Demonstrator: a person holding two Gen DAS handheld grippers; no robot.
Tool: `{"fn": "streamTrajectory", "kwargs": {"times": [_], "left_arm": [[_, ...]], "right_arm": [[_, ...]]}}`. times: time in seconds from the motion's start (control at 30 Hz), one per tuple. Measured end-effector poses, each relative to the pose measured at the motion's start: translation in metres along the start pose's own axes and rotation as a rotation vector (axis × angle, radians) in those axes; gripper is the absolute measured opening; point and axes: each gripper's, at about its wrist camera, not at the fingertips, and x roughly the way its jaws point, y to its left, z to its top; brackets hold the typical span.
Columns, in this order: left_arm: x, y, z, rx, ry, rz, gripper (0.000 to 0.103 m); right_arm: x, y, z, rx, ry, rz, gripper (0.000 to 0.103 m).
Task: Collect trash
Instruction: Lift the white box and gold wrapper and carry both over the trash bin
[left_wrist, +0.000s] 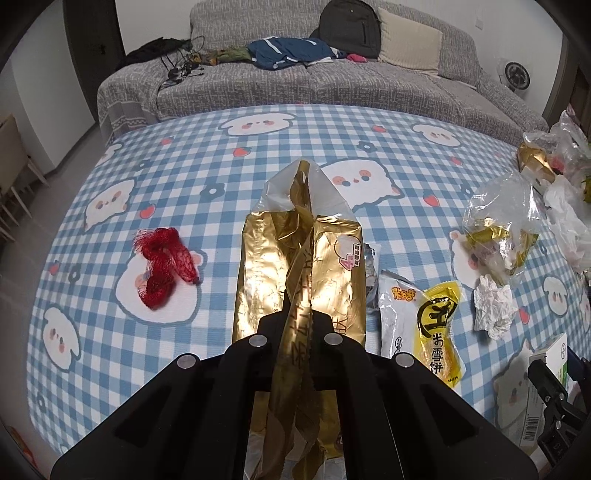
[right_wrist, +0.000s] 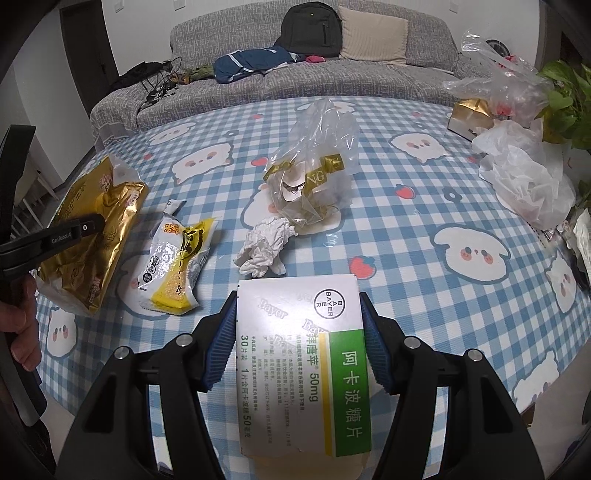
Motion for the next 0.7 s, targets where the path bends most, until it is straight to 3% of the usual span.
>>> {"fn": "streamTrajectory", "kwargs": {"times": [0.7], "left_arm": [[-0.063,0.014,-0.065,-0.016,-0.02,0.002,0.001]], "right_arm": [[-0.053,0.021,-0.039,-0.039,-0.038,0.03,0.059]]}}
